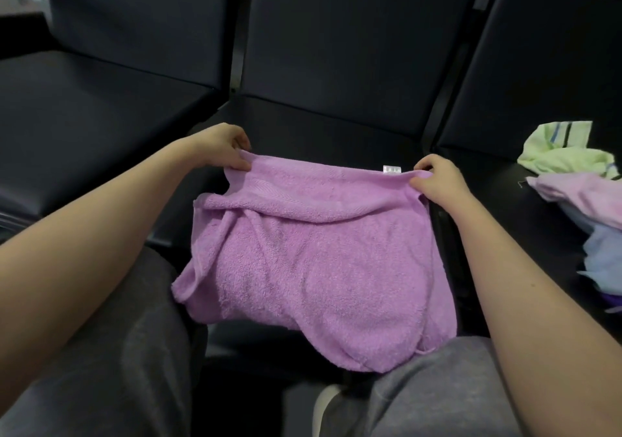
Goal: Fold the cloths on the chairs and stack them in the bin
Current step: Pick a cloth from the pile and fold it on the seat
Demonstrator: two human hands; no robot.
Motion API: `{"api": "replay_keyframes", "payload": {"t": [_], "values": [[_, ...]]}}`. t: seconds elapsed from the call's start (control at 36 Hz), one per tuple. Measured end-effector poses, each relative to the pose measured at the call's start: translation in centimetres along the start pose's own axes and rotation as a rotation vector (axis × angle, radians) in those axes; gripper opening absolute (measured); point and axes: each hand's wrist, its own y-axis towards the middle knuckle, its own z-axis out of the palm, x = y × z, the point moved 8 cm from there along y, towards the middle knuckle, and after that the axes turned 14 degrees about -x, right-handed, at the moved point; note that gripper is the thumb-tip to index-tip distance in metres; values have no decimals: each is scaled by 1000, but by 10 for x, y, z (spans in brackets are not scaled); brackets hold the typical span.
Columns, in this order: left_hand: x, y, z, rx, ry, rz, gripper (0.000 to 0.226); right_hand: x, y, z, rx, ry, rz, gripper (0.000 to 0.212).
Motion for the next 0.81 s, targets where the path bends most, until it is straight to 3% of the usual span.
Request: {"api": "replay_keyframes", "payload": {"t": [0.06,0.17,0.28,0.36,0.42,0.5,0.58,0.64,0.69,0.75,0.81], "values": [[-4,-1,3,23,42,7,27,-2,-2,6,94,-78,10,38],[-10,-5,-1,6,99,-30,14,-4,-8,6,208,-239,24,14],[-9,-2,-11,-60,-177,-219,13,0,-4,-11,158,-245,111,8],[-4,-5,-7,45,-473,-458,16,-1,0,-20,132,-20,355,5],[-5,-10,-3,93,-721,-602,19,-5,0,-23,121,97,508,22],[-13,-17,0,82,-1058,-739,15,-4,-4,-20,47,462,689,4],[-31,-27,-3,77,-1331,-858,16,5,-11,-22,-131,854,782,18],[-48,-29,-12,65,-1357,-850,17,11,-10,-33,-273,928,698,20],[-59,-26,-23,-21,-1347,-805,27,24,-8,-51,-422,806,504,18],[-64,-14,-40,-191,-1201,-654,38,46,-6,-70,-552,661,283,17],[-75,1,-65,-313,-972,-412,39,69,0,-82,-572,608,142,16]]}}
